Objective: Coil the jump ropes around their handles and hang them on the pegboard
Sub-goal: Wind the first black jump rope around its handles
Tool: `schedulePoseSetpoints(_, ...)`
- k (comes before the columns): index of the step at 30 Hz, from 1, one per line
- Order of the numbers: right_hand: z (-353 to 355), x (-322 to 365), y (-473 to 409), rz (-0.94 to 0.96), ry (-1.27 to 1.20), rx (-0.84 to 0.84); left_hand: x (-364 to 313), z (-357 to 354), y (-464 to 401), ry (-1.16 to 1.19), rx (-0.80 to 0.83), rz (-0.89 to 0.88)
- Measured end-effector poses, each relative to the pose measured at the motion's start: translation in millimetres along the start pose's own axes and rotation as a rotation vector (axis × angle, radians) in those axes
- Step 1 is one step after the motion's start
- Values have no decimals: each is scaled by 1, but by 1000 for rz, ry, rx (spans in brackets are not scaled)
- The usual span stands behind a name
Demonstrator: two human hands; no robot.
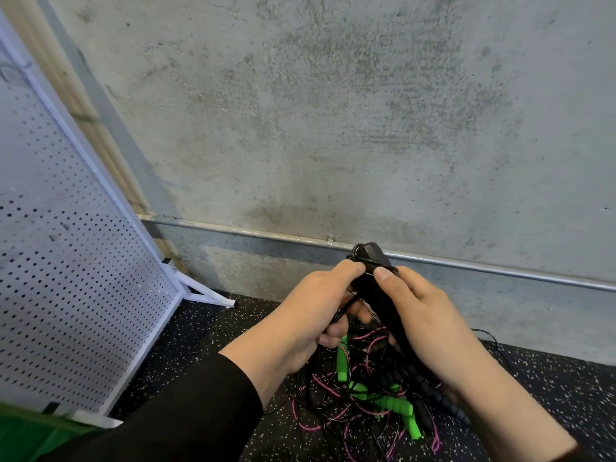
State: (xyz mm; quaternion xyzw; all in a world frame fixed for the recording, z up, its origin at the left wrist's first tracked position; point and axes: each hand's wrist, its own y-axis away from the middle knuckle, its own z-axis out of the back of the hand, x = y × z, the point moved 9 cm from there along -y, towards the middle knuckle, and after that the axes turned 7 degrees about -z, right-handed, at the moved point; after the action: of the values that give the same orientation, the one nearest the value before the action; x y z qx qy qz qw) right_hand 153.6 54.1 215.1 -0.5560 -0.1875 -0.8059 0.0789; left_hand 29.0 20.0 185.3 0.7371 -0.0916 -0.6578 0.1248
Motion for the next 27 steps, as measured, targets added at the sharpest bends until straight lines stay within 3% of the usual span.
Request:
schedulePoseSetpoints(7,17,-2,-1,40,237,-131,7,8,2,-110,-8,120)
schedulePoseSetpoints(15,21,1,2,63,671,-215,9,-3,6,84,94,167)
schedulePoseSetpoints(20,7,7,4,162,943,-260,16,4,2,91,-43,107)
schedulePoseSetpoints(27,4,2,0,167,872,-130,6,9,1,98,-93,-26)
